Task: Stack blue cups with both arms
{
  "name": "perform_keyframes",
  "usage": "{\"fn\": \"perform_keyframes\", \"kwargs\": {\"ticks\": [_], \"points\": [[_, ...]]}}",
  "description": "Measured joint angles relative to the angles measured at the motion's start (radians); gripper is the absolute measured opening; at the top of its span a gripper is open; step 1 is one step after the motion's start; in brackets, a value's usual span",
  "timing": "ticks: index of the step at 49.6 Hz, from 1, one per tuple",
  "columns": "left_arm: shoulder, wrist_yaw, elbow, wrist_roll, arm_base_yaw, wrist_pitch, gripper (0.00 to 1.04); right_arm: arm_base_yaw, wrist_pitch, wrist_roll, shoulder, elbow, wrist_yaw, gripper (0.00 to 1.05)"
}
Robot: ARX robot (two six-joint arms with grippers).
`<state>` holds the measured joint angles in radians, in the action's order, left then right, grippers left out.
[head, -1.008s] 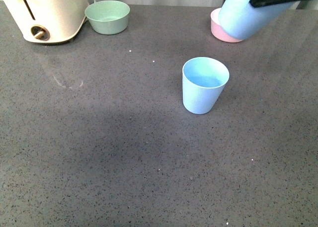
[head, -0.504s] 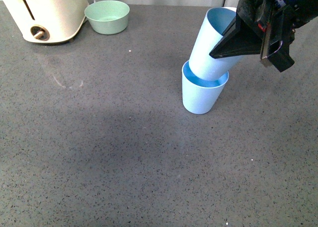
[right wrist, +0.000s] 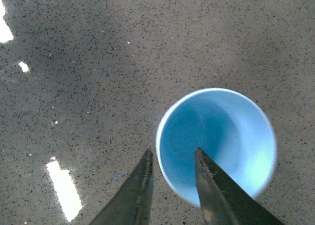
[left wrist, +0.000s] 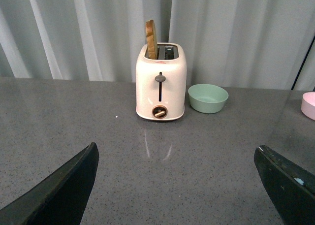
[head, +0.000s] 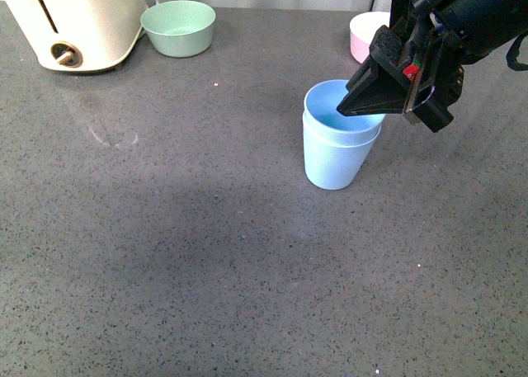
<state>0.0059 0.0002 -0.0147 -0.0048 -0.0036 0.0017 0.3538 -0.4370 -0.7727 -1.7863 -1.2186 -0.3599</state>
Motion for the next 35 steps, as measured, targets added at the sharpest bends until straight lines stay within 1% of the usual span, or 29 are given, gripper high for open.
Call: {"fn": "perform_keyframes", "kwargs": {"ticks": [1, 7, 8, 10, 13, 14, 18, 20, 23, 27, 33, 34, 35], "points": [[0.000, 0.000, 0.000, 0.000, 0.000, 0.000, 0.96, 0.000, 0.004, 0.006, 0.000, 0.000, -0.001, 0.32], [0.000, 0.000, 0.000, 0.000, 0.000, 0.000, 0.96, -0.002, 0.012, 0.025, 0.007, 0.000, -0.017, 0.53], [0.000, 0.000, 0.000, 0.000, 0.000, 0.000, 0.96, -0.006, 0.014, 0.031, 0.011, 0.000, -0.026, 0.58], [0.000, 0.000, 0.000, 0.000, 0.000, 0.000, 0.96, -0.013, 0.023, 0.041, 0.022, 0.001, -0.029, 0.66], [0.000, 0.000, 0.000, 0.000, 0.000, 0.000, 0.96, -0.027, 0.042, 0.066, 0.048, 0.006, -0.050, 0.76], [0.000, 0.000, 0.000, 0.000, 0.000, 0.000, 0.96, -0.037, 0.055, 0.076, 0.067, 0.013, -0.056, 0.81], [0.000, 0.000, 0.000, 0.000, 0.000, 0.000, 0.96, -0.070, 0.117, 0.122, 0.131, 0.046, -0.068, 0.95], [0.000, 0.000, 0.000, 0.000, 0.000, 0.000, 0.96, -0.085, 0.150, 0.142, 0.159, 0.066, -0.067, 0.97], [0.000, 0.000, 0.000, 0.000, 0.000, 0.000, 0.96, -0.104, 0.201, 0.161, 0.200, 0.098, -0.055, 0.96], [0.000, 0.000, 0.000, 0.000, 0.000, 0.000, 0.96, -0.142, 0.302, 0.232, 0.270, 0.164, -0.068, 0.96], [0.000, 0.000, 0.000, 0.000, 0.000, 0.000, 0.96, -0.196, 0.478, 0.353, 0.381, 0.288, -0.021, 0.96], [0.000, 0.000, 0.000, 0.000, 0.000, 0.000, 0.96, -0.197, 0.532, 0.391, 0.400, 0.319, 0.027, 0.94], [0.000, 0.000, 0.000, 0.000, 0.000, 0.000, 0.96, -0.195, 0.614, 0.432, 0.420, 0.361, 0.109, 0.91]]}}
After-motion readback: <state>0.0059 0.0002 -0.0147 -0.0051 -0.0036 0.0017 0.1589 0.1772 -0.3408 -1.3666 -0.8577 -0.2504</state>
